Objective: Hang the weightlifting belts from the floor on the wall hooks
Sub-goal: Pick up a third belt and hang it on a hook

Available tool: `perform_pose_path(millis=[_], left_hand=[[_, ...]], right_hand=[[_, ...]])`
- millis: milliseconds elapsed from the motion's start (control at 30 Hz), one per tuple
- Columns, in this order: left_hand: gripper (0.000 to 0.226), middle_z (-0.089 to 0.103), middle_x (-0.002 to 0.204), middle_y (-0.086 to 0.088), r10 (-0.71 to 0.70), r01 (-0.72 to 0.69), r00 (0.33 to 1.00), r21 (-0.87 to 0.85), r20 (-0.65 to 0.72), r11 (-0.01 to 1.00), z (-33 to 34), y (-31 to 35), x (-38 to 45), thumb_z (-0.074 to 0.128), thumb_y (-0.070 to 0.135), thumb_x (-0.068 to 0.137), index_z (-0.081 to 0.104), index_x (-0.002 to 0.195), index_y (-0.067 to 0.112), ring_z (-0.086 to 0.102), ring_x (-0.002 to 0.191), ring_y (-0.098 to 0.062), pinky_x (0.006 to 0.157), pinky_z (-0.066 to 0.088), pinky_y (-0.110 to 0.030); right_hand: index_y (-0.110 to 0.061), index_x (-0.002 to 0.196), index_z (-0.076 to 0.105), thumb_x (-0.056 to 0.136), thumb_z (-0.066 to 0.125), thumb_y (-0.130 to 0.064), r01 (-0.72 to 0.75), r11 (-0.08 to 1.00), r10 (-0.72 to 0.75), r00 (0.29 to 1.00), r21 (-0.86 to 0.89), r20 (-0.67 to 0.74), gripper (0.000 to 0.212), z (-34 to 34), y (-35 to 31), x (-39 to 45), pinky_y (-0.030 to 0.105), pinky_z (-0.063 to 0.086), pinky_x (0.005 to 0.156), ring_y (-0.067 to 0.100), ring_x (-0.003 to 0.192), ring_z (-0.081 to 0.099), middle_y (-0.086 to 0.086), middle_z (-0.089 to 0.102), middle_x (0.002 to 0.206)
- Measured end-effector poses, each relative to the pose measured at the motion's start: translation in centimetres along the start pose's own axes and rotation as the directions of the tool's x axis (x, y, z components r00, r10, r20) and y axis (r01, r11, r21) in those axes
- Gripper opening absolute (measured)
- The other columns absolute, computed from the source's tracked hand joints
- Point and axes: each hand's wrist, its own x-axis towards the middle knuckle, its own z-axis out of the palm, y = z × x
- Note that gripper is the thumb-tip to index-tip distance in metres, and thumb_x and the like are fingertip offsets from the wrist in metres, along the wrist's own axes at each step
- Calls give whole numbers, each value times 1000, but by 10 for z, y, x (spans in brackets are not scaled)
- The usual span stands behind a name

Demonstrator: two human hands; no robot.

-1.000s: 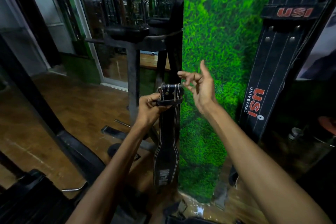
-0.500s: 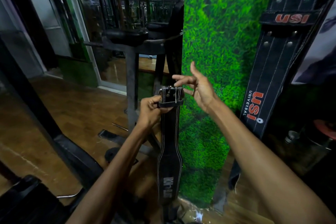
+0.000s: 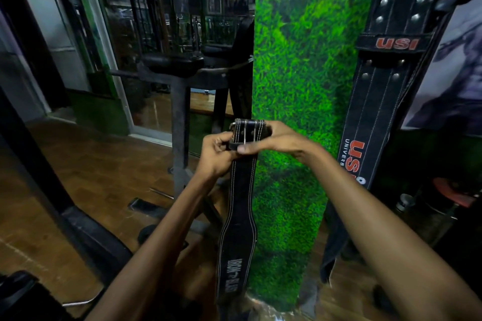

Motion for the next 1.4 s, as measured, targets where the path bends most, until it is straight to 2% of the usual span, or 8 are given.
perform_pose_path(millis=[167,367,567,700,833,1033,1167,1400], left_hand=[[31,70,93,-13,4,-4,1000,9,-9,1000,-2,3,3,79,-16,73,75,100,-1,63,84,-12,75,52,-20],[27,76,83,5,-66,66,998,38,1,997,-4,-8,-1,81,-13,73,76,98,-5,67,82,-8,76,55,-22],[17,70,75,-8,-229,231,969,13,-97,973,-22,14,12,70,-12,81,74,91,1,60,63,-13,65,49,-26],[19,67,88,-3,44,-43,988,14,-145,999,-17,54,33,67,20,93,72,106,7,58,78,-12,68,49,-28],[18,67,71,-2,306,-270,947,286,-92,920,10,79,78,68,27,96,75,89,12,52,61,-1,55,38,-24],[29,67,65,-12,421,-388,907,349,-23,853,53,131,158,69,33,90,73,77,8,52,59,-8,54,40,-32],[9,66,60,5,518,-477,855,341,-33,810,86,185,207,74,28,83,70,84,19,55,54,-4,56,42,-25],[10,73,69,1,616,-572,788,406,28,713,131,235,268,72,23,77,68,85,19,71,71,-20,65,58,-39]], right_hand=[[-50,101,72,73,57,-85,-93,967,122,986,237,-113,47,-1,-5,2,48,43,103,13,121,61,-10,71,127],[-15,85,78,91,75,-20,148,932,-19,932,331,-362,8,-3,-12,11,22,46,71,0,74,63,-6,75,80],[3,89,79,88,78,-11,400,913,-286,761,75,-582,14,-2,-13,19,18,44,58,-5,58,54,0,69,70],[5,88,78,88,78,-15,430,901,-303,723,60,-621,20,-16,-21,24,30,53,52,17,66,59,24,71,78],[-2,91,79,88,78,-16,443,896,-349,648,-38,-677,14,-44,-32,20,31,55,52,9,60,58,6,66,76],[-28,92,74,81,83,-20,338,889,-436,422,-309,-795,16,-126,-77,-1,35,59,56,7,59,63,-11,67,67],[-33,98,71,80,78,-45,-17,819,-553,249,-574,-795,22,-180,-119,-17,30,58,71,7,77,72,-18,76,83],[-28,104,74,86,74,-39,-306,689,-656,122,-657,-745,21,-244,-153,-12,30,50,74,19,97,71,-9,77,98]])
